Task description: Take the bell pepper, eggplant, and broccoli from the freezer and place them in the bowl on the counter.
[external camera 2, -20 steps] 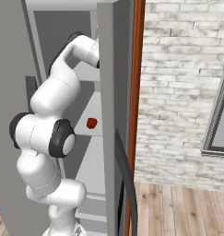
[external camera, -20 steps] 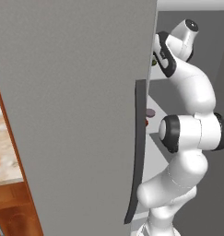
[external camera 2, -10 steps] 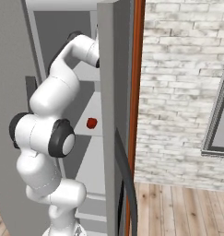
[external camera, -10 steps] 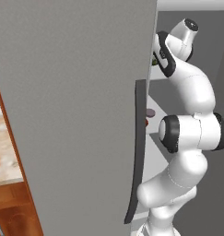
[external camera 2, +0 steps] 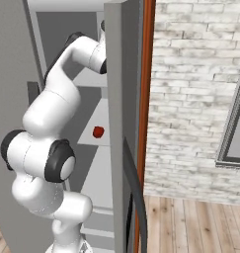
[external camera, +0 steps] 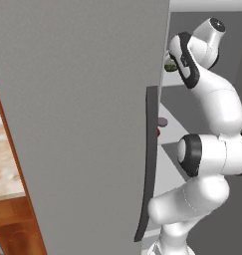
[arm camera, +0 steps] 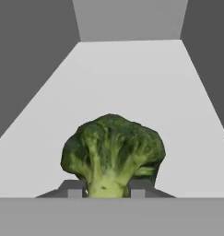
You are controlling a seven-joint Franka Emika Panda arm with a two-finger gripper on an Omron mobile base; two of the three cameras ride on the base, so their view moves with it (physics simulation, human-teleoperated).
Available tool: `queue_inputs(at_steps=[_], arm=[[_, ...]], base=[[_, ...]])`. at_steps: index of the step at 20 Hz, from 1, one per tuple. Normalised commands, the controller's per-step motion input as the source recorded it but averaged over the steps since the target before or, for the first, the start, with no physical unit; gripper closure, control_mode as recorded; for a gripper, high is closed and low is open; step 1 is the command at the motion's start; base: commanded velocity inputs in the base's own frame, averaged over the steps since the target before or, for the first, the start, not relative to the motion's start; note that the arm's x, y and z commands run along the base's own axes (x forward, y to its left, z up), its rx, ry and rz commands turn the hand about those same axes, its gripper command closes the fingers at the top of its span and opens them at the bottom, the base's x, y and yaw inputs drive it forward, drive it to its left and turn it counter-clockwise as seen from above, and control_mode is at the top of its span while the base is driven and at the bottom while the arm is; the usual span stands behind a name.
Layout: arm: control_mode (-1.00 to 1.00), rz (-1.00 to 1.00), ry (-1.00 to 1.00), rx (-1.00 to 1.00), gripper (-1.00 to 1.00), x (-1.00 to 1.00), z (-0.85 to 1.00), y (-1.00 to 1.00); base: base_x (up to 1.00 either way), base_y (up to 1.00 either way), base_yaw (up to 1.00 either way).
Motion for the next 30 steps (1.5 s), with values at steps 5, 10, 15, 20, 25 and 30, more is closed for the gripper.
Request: queue_inputs(at_steps=[5,10,15,20,25,30], arm=[[-1.00,-0.04,-0.02,-0.01,1.00,-0.79,0.00,0.21],[-1.00,-0.08,0.00,-0.01,1.00,-0.71,0.03,0.44],[-1.00,-0.07,0.00,0.00,1.00,-0.78,0.10,0.22],[-1.00,-0.01,0.00,0.00,1.00,-0.92,0.03,0.00],[-1.00,0.00,0.10,0.00,1.00,-0.94,0.01,0.01],[-1.00,0.00,0.17,0.00,1.00,-1.00,0.00,0.08]], base=[[0.00,0.00,0.00],[0.00,0.00,0.00],[0.00,0.00,0.00],[0.00,0.00,0.00],[0.00,0.00,0.00],[0.00,0.00,0.00]])
